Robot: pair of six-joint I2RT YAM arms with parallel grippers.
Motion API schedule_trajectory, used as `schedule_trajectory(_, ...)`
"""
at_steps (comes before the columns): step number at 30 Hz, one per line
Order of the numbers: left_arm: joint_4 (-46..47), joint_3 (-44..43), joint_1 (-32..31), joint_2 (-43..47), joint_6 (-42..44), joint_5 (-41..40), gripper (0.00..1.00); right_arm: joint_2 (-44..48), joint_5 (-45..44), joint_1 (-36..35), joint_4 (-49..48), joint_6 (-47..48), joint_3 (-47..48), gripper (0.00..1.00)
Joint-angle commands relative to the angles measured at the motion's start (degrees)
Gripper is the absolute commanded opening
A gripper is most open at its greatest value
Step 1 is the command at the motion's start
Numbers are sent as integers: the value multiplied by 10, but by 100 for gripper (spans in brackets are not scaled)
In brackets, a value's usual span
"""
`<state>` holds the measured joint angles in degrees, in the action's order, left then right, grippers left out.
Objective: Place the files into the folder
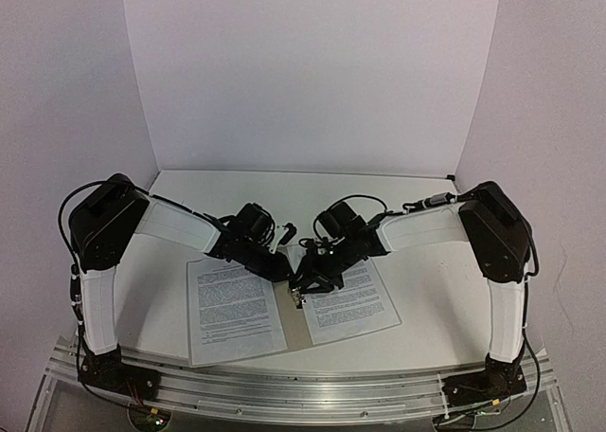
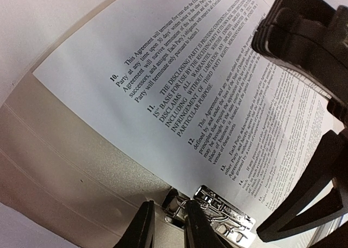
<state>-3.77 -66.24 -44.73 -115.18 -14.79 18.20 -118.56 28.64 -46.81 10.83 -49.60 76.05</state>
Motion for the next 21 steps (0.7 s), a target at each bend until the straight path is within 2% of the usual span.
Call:
schedule_trajectory(1, -40, 21, 2, -19, 8, -23, 20, 38, 3, -8, 14, -5, 28, 34)
schedule_trajectory(7, -38, 22, 3, -19, 6, -22, 20, 53, -9, -9, 34, -9, 34, 34)
schedule_trajectory(21, -37, 24, 5, -17, 5, -20, 20, 27, 2, -15, 45, -4, 14, 20)
